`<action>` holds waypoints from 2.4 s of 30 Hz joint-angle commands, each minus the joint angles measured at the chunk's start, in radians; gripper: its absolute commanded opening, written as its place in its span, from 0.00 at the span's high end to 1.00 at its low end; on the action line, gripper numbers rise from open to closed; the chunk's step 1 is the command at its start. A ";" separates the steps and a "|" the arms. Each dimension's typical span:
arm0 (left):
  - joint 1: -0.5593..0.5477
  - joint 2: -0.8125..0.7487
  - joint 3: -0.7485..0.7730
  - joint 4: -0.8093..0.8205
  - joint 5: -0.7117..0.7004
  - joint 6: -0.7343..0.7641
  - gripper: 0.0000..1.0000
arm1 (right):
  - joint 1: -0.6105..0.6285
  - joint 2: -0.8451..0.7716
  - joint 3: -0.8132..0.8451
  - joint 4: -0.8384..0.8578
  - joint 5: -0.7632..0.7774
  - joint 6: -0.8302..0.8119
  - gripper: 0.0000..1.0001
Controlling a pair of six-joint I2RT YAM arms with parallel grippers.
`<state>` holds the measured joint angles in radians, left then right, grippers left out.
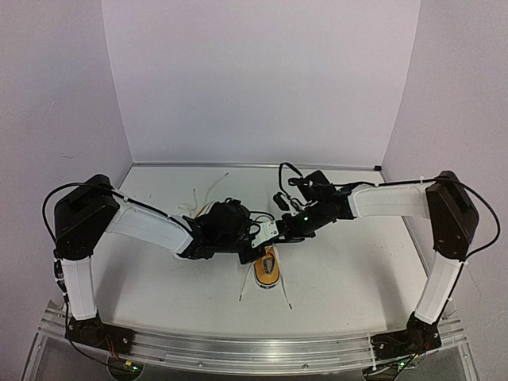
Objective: Tie the shoes
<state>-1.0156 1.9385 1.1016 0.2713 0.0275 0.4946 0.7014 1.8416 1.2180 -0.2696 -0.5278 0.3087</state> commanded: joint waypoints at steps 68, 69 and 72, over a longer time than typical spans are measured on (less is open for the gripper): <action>0.000 -0.053 -0.099 0.209 0.022 -0.186 1.00 | 0.018 -0.052 -0.008 0.075 -0.066 0.024 1.00; 0.000 -0.049 -0.100 0.218 0.022 -0.197 1.00 | 0.018 -0.053 -0.008 0.075 -0.066 0.024 1.00; 0.000 -0.040 -0.105 0.246 0.017 -0.221 1.00 | 0.018 -0.054 -0.007 0.075 -0.069 0.024 1.00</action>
<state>-1.0138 1.9053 0.9885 0.4252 0.0295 0.3282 0.7147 1.8300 1.2079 -0.2237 -0.5791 0.3317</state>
